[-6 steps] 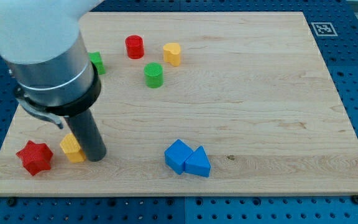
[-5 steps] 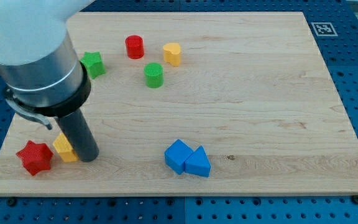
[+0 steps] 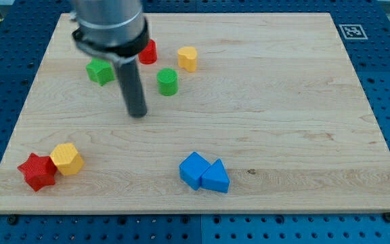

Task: Place the arm at the bottom right of the yellow heart

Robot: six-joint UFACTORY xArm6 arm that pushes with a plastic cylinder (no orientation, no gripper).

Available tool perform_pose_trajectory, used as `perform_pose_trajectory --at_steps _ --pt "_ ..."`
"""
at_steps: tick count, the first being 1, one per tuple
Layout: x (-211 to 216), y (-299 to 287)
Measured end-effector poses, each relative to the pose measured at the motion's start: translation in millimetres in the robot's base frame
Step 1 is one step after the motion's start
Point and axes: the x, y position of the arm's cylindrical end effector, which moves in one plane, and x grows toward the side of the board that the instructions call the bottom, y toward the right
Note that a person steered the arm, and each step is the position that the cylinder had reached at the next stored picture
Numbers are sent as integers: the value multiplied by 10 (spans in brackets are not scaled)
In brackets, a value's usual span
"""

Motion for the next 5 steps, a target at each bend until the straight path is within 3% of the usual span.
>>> perform_pose_trajectory --at_steps 1,2,3,5 --pt "-202 475" --pt "-45 1188" --pt "-264 1663" --pt "-721 1350"
